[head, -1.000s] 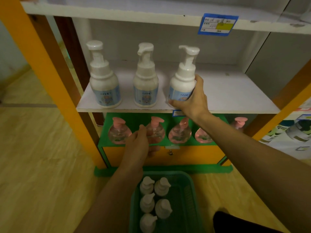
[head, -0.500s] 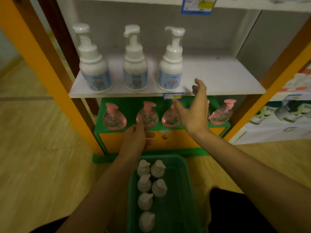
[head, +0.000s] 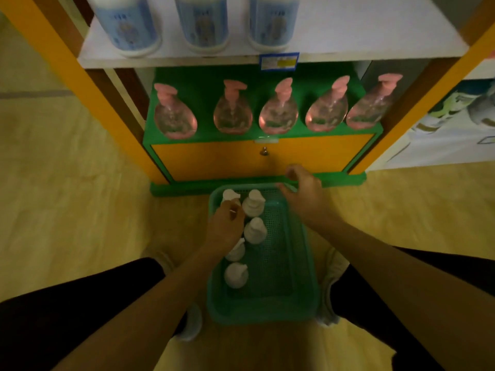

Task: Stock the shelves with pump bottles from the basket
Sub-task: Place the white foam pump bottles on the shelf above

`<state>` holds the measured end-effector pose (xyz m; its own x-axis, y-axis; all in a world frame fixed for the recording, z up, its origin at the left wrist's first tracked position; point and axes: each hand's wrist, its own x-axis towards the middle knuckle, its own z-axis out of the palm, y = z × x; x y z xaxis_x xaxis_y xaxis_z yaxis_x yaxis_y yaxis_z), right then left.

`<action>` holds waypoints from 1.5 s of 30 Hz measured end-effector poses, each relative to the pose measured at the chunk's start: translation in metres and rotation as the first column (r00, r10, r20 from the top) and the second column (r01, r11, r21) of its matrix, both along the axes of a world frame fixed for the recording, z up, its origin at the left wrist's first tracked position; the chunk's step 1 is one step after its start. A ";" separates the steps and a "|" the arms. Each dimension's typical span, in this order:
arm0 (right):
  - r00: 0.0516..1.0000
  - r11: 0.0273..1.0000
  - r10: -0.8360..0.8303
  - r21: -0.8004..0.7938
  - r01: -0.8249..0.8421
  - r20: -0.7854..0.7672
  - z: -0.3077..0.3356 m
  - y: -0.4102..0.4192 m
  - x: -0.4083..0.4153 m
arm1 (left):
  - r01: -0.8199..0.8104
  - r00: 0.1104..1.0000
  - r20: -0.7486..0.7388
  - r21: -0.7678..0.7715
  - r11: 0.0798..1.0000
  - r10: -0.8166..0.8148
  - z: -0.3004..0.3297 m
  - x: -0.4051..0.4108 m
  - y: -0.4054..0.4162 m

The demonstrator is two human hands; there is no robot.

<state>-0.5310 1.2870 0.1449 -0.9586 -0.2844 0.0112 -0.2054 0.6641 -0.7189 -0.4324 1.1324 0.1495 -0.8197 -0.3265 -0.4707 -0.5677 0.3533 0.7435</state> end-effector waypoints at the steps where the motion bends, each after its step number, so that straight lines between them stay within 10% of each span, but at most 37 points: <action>1: 0.999 0.999 0.016 0.031 -0.017 0.039 -0.009 0.002 -0.003 | 0.028 0.999 0.022 -0.008 1.000 -0.028 -0.009 -0.001 0.002; 17: 0.861 0.953 0.091 0.208 -0.222 0.501 -0.133 -0.046 -0.055 | 0.554 0.813 0.379 -0.267 0.788 -0.443 -0.135 -0.059 0.026; 27: 0.852 0.936 0.087 0.251 -0.248 0.517 -0.167 -0.059 -0.061 | 0.450 0.886 0.230 -0.213 0.867 -0.403 -0.166 -0.061 0.019; 38: 0.850 0.967 -0.024 0.229 -0.114 0.527 -0.145 -0.033 -0.053 | 0.607 0.783 0.351 -0.254 0.753 -0.513 -0.139 -0.058 0.019; 45: 0.914 0.992 -0.058 0.123 0.009 0.402 -0.071 0.012 -0.056 | 0.285 0.955 0.085 -0.009 0.958 -0.283 -0.083 -0.044 0.005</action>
